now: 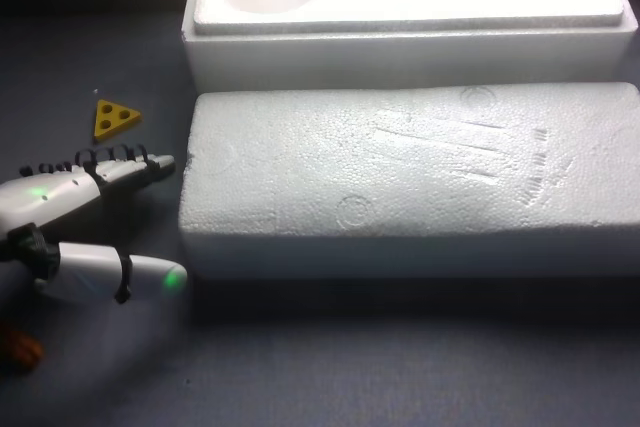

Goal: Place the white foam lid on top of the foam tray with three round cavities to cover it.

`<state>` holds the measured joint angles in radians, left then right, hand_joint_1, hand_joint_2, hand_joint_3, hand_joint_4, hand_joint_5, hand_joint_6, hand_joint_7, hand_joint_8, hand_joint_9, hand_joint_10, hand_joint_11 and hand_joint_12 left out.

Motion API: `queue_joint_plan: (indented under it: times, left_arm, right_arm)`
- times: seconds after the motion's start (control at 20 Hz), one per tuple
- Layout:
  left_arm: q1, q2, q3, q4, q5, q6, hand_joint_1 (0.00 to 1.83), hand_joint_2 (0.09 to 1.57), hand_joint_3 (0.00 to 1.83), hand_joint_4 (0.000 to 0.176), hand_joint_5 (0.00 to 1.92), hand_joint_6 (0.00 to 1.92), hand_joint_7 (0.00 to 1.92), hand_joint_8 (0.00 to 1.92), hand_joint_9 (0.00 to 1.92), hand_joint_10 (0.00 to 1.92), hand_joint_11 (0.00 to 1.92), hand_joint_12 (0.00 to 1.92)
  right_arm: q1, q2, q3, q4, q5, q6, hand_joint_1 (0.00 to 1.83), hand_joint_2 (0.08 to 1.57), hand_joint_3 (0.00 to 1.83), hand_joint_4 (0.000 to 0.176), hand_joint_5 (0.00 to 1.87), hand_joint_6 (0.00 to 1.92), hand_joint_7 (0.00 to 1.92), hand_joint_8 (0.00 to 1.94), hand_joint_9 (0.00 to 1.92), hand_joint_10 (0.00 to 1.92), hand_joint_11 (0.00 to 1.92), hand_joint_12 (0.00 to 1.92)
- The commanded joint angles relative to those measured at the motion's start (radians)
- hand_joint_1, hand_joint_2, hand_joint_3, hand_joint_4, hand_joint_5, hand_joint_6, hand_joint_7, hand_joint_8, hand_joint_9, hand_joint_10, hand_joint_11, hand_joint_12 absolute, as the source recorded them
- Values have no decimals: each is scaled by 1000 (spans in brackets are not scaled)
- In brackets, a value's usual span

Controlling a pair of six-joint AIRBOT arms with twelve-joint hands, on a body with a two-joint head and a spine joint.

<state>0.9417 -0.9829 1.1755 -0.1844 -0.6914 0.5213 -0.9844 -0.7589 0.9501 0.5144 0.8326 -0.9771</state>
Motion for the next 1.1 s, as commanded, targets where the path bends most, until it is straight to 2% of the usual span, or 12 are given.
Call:
queue_joint_plan:
  times: [0.0, 0.65, 1.05]
  left_arm:
    - [-10, -5, 6, -8, -108, -4, 405, 984, 1, 0, 0, 0, 0, 0, 0, 0, 0, 0]
    - [-14, -20, 16, -25, -121, -4, 389, 991, 2, 0, 0, 0, 0, 0, 0, 0, 0, 0]
    - [-23, -31, 22, -28, -127, -4, 390, 991, 1, 0, 16, 6, 0, 0, 0, 0, 0, 0]
  right_arm:
    - [13, 2, 9, 9, 97, -2, 578, 1134, 11, 0, 0, 0, 0, 0, 0, 0, 0, 0]
    - [66, -52, 37, 10, 84, -2, 511, 1087, 0, 0, 0, 0, 0, 0, 0, 0, 0, 0]
    - [78, -71, 45, 26, 98, -1, 527, 1116, 4, 0, 0, 0, 0, 0, 0, 0, 0, 0]
